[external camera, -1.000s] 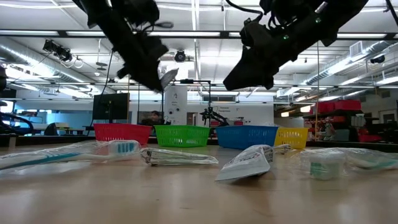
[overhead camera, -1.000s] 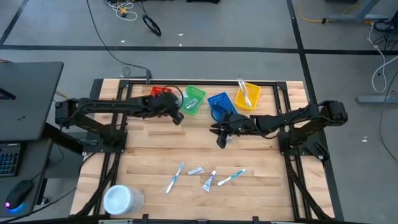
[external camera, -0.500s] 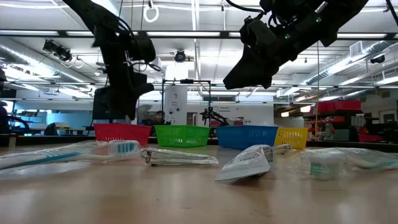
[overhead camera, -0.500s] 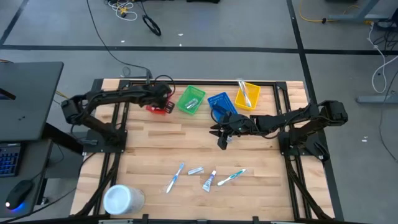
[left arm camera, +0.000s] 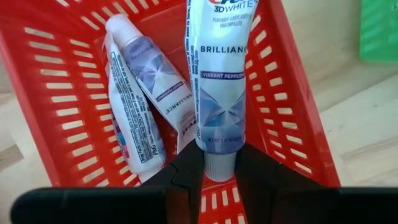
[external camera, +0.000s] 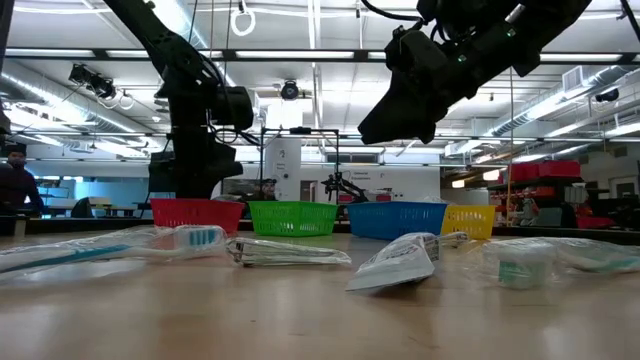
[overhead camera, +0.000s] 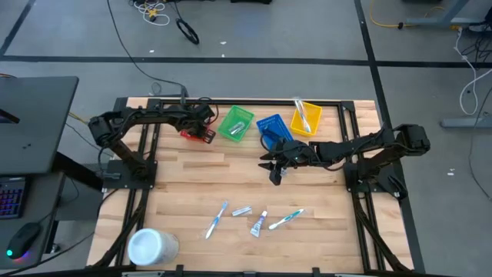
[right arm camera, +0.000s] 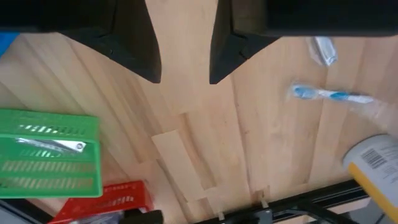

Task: Pick & Place Travel size toiletries
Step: Put the white toothpaste in the red bin, then put the silver nail cutter in the green bin

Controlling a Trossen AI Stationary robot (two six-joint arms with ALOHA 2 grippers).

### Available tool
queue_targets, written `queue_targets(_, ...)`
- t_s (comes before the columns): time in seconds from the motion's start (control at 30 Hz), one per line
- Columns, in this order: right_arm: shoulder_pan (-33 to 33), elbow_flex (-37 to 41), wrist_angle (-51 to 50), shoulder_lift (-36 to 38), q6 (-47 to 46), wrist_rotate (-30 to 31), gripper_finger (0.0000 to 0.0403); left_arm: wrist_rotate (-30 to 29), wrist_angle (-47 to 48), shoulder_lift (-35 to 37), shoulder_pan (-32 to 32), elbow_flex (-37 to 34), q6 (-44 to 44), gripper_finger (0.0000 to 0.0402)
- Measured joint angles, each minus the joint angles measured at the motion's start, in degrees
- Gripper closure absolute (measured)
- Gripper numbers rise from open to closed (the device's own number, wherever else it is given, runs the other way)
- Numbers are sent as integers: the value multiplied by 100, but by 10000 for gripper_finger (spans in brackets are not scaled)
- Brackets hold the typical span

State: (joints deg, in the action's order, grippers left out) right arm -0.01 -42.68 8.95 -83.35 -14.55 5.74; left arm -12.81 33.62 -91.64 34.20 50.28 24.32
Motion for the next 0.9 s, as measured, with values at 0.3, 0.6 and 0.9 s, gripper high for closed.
queue_targets(0.3, -6, 0, 0, 2, -2, 2, 223, 305, 212, 0, 2, 0, -248, 278)
queue_targets(0.6, -8, 0, -67, 4, -256, -178, 222, 152, 561, 82, 1, 117, -780, 238)
queue_targets(0.9, 46, -2, -731, 4, -303, -191, 222, -262, 908, 918, -450, 438, -591, 248)
